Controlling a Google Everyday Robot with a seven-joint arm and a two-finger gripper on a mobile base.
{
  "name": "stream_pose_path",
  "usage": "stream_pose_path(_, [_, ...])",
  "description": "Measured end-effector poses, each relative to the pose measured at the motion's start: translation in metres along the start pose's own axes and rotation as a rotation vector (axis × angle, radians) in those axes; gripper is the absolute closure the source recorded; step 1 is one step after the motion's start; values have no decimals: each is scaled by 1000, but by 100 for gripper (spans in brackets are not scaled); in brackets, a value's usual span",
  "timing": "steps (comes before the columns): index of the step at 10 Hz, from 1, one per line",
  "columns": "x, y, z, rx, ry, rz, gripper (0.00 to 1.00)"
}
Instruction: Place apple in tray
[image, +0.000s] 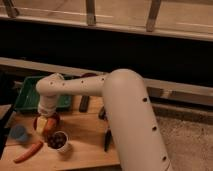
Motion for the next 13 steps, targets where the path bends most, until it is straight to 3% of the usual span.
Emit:
stream_pose_path(4, [2, -6, 1, 2, 5, 10, 71])
stream_pose_path(6, [1, -6, 6, -10, 10, 5, 76])
stream_pose_path(8, [3, -5, 6, -13, 15, 4, 72])
stream_pose_path(10, [3, -5, 5, -13, 16, 3, 51])
stream_pose_path(12, [2, -4, 8, -23, 13, 3, 39])
stream_pose_path(13, [3, -3, 8, -27, 14, 5, 38])
